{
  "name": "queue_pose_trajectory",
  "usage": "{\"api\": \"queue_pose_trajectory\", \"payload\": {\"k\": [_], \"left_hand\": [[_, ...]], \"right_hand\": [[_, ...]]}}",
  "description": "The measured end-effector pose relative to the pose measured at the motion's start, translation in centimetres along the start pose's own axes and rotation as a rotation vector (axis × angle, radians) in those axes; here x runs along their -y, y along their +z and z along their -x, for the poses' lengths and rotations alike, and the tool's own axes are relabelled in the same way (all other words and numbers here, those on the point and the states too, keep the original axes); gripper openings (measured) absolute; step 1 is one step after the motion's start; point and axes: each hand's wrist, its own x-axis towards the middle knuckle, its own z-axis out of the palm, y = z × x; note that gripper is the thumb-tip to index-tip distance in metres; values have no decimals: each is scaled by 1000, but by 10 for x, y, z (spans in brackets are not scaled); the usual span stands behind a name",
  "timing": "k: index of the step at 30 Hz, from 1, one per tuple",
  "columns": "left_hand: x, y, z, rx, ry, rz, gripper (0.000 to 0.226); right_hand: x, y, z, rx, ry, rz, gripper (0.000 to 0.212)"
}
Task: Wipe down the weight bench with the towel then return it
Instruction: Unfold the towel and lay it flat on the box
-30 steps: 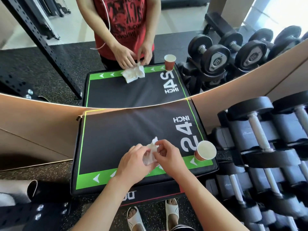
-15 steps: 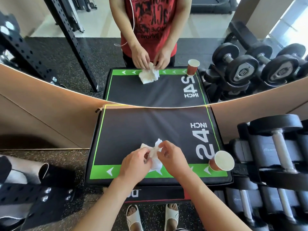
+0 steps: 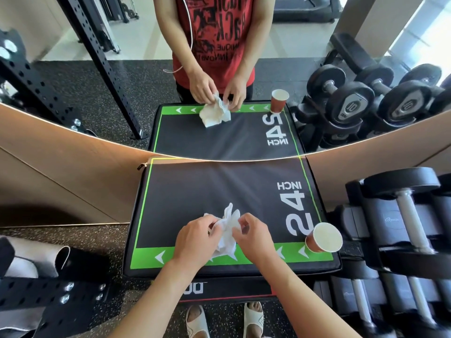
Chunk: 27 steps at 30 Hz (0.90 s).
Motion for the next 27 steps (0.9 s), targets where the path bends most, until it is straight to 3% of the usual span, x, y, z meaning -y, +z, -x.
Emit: {"api": "queue_pose_trajectory", "payload": {"k": [3, 11, 16, 20, 22, 25, 27], "left_hand": [[-3, -10, 1, -54, -4, 12, 11], [32, -46, -3, -192, -106, -3, 24], [61, -38, -4, -147, -235, -27, 23], [76, -25, -4, -26, -360, -108, 5], [78, -22, -3, -4, -369, -191, 23], [73, -19, -4, -14, -252, -272, 42], [66, -11, -7, 54, -91, -292, 44]], "right_hand": [[-4, -8, -2, -44, 27, -36, 9], [-28, -47, -5, -192, 57, -68, 10], [-48, -52, -11, -190, 106, 3, 1], [-51, -48, -6, -132, 117, 1, 17], [-49, -47, -2, -86, 100, -10, 30], [-51, -45, 2, -50, 38, -24, 56], [-52, -44, 3, -47, 31, -42, 60]]}}
